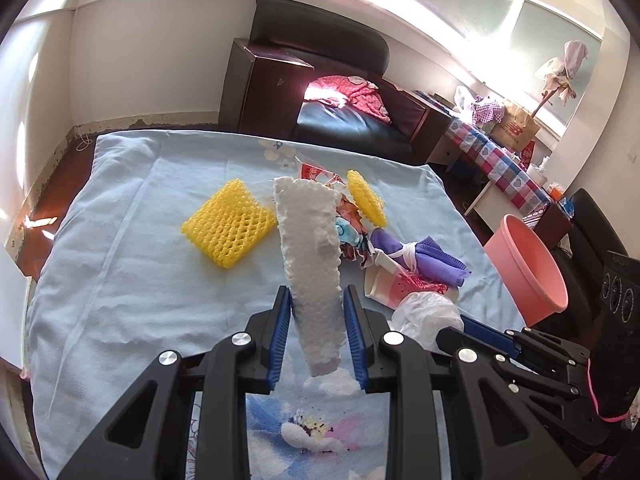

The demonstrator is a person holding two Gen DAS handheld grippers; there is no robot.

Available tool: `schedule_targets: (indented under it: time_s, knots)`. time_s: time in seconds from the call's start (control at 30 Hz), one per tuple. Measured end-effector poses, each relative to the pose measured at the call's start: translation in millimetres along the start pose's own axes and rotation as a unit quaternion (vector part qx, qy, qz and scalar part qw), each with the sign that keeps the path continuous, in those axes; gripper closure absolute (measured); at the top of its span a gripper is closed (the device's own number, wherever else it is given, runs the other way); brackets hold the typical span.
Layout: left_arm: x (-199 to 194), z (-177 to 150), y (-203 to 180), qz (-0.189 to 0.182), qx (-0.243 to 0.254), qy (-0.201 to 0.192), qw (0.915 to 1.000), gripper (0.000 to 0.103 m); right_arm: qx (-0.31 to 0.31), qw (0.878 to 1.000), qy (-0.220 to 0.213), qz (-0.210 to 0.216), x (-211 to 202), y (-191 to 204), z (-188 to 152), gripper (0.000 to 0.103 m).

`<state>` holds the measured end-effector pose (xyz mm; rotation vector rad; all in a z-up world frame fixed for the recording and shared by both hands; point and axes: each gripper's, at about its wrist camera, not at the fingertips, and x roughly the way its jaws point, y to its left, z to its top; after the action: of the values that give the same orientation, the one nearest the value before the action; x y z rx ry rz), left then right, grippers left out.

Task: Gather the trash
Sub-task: 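Grasp the white foam strip with the left tool while the right tool approaches the white plastic bag, then grasp the white plastic bag with the right tool while the left tool lifts the foam strip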

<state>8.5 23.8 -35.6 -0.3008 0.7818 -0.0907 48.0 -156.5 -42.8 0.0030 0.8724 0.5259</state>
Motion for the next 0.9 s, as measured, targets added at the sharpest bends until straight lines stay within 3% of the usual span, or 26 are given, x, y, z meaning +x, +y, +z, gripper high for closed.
schedule_targets:
  time_s: [0.23, 0.5, 0.9]
  knots:
    - [-6.7, -1.1, -4.4, -0.006, 0.008, -0.004, 0.9999, 0.077, 0.010, 1.000, -0.010, 0.004, -14.7, -9.4, -8.3, 0.095]
    - [-13.3, -1.5, -16.9, -0.018, 0.023, -0.016, 0.9994, 0.077, 0.024, 0.999, -0.038, 0.009, -40.2, -19.3, -15.2, 0.095]
    - [-22.0, -1.7, -49.3, -0.042, 0.048, -0.031, 0.9975, 0.077, 0.052, 0.994, -0.090, -0.018, -75.2, -46.1, -14.9, 0.095]
